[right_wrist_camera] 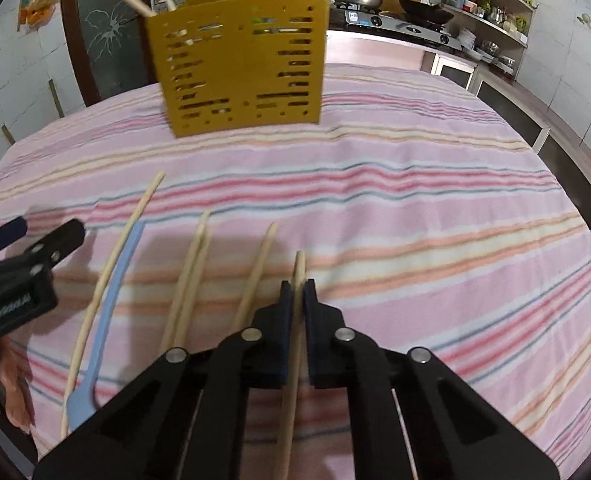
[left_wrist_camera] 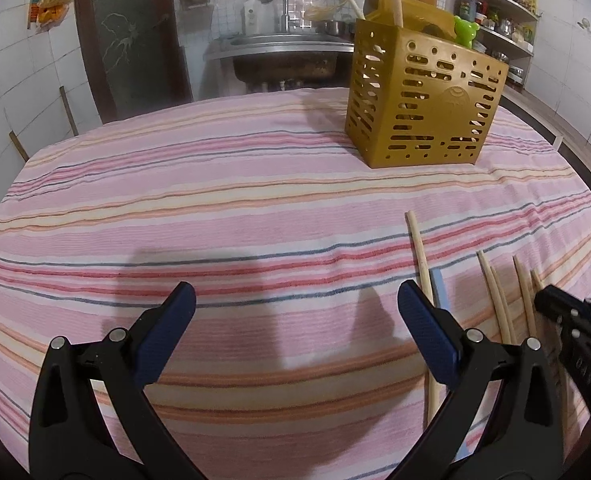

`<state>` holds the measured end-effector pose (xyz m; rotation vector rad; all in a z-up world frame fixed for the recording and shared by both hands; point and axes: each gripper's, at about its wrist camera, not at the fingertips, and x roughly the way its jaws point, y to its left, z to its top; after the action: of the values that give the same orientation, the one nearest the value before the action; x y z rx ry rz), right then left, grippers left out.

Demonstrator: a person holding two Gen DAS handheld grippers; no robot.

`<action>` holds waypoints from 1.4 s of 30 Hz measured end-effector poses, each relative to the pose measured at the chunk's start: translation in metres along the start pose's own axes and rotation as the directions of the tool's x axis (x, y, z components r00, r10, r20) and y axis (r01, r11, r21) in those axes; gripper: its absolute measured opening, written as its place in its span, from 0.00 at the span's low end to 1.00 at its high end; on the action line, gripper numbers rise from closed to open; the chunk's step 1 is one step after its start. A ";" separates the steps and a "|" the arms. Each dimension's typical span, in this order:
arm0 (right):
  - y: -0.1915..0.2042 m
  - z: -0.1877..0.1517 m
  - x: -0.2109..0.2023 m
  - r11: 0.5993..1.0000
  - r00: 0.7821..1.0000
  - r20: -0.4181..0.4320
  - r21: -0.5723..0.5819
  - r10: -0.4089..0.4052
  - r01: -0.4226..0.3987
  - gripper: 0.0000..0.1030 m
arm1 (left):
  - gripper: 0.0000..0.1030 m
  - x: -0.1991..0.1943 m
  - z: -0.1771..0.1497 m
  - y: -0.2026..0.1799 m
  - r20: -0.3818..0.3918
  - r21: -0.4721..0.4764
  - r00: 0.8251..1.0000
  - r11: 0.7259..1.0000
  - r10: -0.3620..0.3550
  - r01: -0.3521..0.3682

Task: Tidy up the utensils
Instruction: 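Grasp a chopstick with the right tool while the left tool grasps another chopstick, then lift both held chopsticks up over the yellow holder with both tools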

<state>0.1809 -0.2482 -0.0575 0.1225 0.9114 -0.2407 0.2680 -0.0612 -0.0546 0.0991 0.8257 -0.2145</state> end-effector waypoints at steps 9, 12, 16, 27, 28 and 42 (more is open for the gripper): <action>-0.027 0.019 0.019 0.999 0.999 0.004 0.028 0.042 -0.042 0.06 | 0.95 0.018 0.020 -0.030 -0.033 0.068 0.999 0.998 -0.004 0.007; -0.028 0.019 0.020 0.998 0.998 0.008 0.025 0.055 -0.056 0.06 | 0.94 0.026 0.026 -0.040 -0.056 0.068 0.998 0.997 -0.023 0.027; -0.026 0.017 0.019 0.999 0.999 0.021 0.010 0.044 -0.044 0.06 | 0.70 0.041 0.029 -0.050 -0.113 0.071 0.993 0.996 -0.046 0.054; -0.030 0.017 0.018 0.998 0.998 0.019 0.010 0.054 -0.054 0.06 | 0.14 0.038 0.034 -0.061 -0.142 0.057 0.989 0.997 -0.040 0.048; -0.031 0.017 0.018 0.998 0.998 0.014 0.008 0.056 -0.056 0.06 | 0.10 0.037 0.034 -0.063 -0.145 0.062 0.989 0.997 -0.035 0.044; -0.041 0.029 0.016 0.994 0.994 0.024 0.021 0.106 -0.106 0.06 | 0.04 0.021 0.035 -0.066 -0.093 0.042 0.996 0.999 0.003 0.001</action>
<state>0.2017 -0.2960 -0.0527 0.1878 0.8774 -0.1531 0.2920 -0.1342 -0.0461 0.1502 0.9139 -0.2275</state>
